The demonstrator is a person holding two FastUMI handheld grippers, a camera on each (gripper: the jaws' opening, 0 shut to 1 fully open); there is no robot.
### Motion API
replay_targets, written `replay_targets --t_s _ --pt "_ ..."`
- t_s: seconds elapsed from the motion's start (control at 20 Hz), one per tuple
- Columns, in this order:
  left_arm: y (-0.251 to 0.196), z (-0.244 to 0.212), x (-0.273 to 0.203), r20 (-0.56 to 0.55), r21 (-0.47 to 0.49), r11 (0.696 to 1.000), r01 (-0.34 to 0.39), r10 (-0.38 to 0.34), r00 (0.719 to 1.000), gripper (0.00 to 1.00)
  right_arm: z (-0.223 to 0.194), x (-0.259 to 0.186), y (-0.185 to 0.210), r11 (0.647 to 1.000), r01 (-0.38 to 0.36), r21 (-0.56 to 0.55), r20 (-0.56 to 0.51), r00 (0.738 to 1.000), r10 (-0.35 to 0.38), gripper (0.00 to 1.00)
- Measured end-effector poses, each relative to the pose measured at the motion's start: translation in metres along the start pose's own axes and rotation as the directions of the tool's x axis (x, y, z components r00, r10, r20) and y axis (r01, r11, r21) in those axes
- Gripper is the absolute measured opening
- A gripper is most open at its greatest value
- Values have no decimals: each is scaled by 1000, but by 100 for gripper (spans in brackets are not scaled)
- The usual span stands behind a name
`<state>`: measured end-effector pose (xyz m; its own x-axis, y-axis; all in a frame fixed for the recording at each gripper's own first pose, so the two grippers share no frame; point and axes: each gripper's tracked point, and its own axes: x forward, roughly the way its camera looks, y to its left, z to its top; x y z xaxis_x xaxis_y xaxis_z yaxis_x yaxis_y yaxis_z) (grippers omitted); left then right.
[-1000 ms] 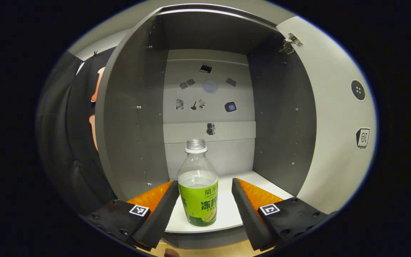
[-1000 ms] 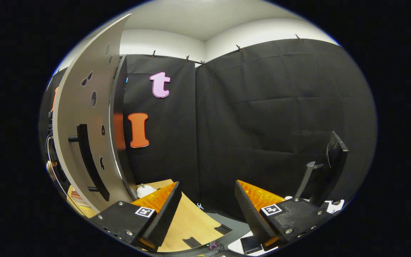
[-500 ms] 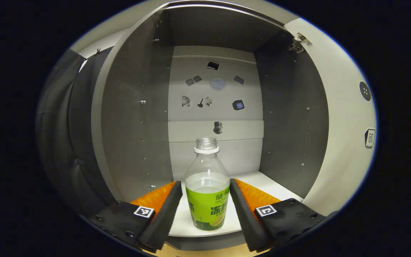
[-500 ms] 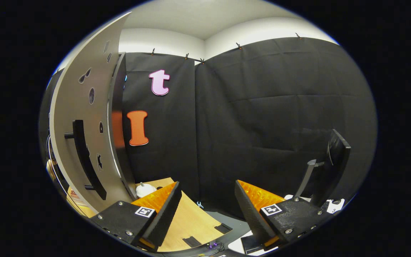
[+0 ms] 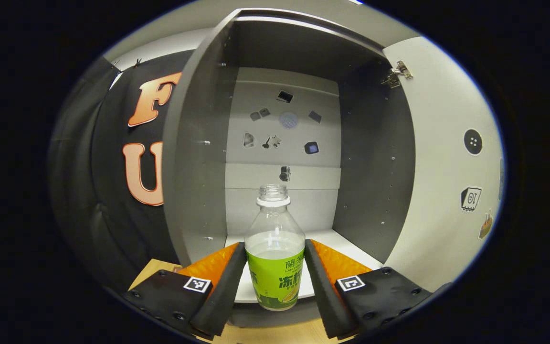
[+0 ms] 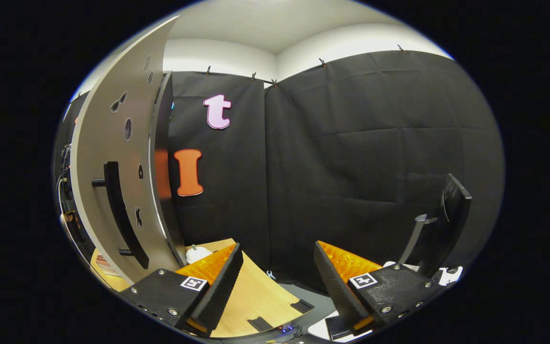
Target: Open the cabinet door with the right hand, grasp the bottle in the cabinet with the left hand and place it on the coaster, then close the cabinet door with the right hand.
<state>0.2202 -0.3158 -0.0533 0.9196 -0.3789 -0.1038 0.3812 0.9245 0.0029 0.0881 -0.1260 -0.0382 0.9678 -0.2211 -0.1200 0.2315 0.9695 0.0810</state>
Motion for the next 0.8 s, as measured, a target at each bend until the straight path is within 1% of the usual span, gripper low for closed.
replay_targets --t_s 0.05,0.1,0.2,0.25,0.3,0.35,0.5,0.55,0.6,0.65,0.7,0.75,0.8 --pt "4 2 -11 5 4 1000 -4 4 1000 83 0 0 2 1000 -6 3 0 1000 6 97" --pt "7 1 -23 10 7 1000 -5 5 1000 81 1 2 6 1000 -13 5 1 1000 13 93" --pt "19 -1 -47 13 35 999 -14 13 1000 81 1 2 12 1000 -26 3 4 1000 26 93" --pt "27 -3 -57 15 55 998 -27 26 1000 83 2 2 16 999 -33 1 3 999 33 93" --pt "34 -3 -67 20 73 997 -39 37 999 83 0 1 20 999 -40 -2 1 999 40 97" --pt "43 -5 -78 23 91 994 -54 52 998 81 0 0 23 999 -46 -4 -2 999 46 93" --pt "69 -19 -112 29 125 987 -97 94 995 83 -1 0 36 998 -67 -8 -4 998 67 93" --pt "76 -27 -123 22 123 987 -106 104 994 81 -2 -2 39 997 -73 -10 -5 997 73 97" --pt "84 -35 -133 16 117 987 -114 113 993 81 -1 -2 43 997 -79 -13 -8 997 78 97" --pt "89 -42 -143 15 103 987 -120 120 993 82 -3 -4 47 996 -85 -15 -12 996 84 92" --pt "93 -50 -152 13 84 989 -121 121 993 83 -4 -6 52 996 -91 -14 -15 996 91 93" --pt "99 -59 -160 12 75 990 -122 121 993 83 -4 -9 57 995 -101 -10 -15 995 101 97" --pt "104 -67 -169 17 63 990 -124 123 992 83 -4 -12 62 994 -110 -9 -14 994 110 97"
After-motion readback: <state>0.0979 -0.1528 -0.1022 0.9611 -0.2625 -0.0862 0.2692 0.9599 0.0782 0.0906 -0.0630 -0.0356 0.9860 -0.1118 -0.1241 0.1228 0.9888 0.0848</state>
